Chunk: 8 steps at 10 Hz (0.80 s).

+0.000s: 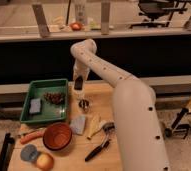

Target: Place eraser in paper cup

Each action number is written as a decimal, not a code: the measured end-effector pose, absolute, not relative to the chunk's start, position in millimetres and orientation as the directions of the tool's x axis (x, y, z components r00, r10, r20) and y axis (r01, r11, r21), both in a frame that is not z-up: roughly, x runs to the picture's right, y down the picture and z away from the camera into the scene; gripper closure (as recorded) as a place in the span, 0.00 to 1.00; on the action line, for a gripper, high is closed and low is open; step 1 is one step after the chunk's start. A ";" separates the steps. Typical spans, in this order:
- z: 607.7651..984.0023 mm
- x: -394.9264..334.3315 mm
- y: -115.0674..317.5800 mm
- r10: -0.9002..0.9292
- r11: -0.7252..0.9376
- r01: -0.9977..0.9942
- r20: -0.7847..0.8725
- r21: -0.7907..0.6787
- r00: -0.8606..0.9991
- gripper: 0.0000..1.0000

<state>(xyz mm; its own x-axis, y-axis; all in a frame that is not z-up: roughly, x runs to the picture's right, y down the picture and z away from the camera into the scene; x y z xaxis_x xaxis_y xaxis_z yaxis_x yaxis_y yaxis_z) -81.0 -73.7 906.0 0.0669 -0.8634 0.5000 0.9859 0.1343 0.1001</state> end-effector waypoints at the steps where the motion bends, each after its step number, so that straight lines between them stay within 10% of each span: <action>1: 906.3 -83.2 -71.4 -0.859 0.132 0.986 0.508 0.100 0.063 0.99; 6: 905.2 -88.9 -57.7 -0.833 0.119 0.989 0.550 0.084 0.054 0.98; 8: 904.6 -84.5 -54.9 -0.830 0.129 0.989 0.553 0.069 0.070 0.82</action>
